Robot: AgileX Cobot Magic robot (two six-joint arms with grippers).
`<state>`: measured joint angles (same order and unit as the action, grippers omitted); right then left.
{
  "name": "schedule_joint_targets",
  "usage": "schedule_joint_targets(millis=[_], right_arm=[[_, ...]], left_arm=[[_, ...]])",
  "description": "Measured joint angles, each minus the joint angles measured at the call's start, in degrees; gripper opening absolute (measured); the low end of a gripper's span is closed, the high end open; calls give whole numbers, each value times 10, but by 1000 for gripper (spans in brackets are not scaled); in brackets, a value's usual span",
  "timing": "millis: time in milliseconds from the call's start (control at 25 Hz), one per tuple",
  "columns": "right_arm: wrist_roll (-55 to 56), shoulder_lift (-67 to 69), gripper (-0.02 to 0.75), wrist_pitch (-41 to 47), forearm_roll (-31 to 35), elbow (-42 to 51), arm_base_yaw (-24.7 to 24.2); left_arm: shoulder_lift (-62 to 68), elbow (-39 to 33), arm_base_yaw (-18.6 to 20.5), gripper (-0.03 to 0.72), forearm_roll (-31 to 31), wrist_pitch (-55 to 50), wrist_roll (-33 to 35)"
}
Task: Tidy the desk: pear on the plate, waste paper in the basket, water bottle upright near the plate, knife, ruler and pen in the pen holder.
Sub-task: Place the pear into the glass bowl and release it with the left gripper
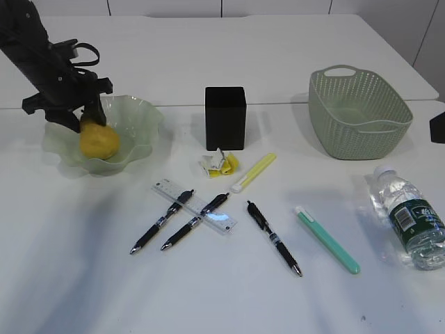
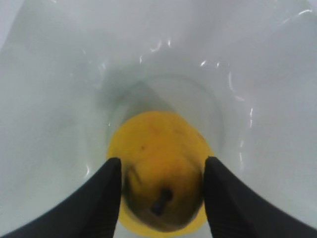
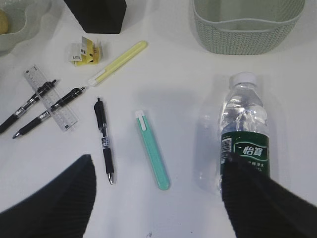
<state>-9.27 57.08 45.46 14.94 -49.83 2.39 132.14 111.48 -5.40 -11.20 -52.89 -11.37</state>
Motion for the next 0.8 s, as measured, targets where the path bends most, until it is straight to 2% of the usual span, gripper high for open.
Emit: schedule_joint_targets(millis=[240,320,800], right_arm=[[0,0,586,-6,0,0,0],[0,0,586,-5,0,0,0],[0,0,586,-4,0,0,0]], left_arm=[[0,0,0,498,0,0,0],[0,0,0,517,-1,0,0],[-57,0,0,533,-1,-1,1]])
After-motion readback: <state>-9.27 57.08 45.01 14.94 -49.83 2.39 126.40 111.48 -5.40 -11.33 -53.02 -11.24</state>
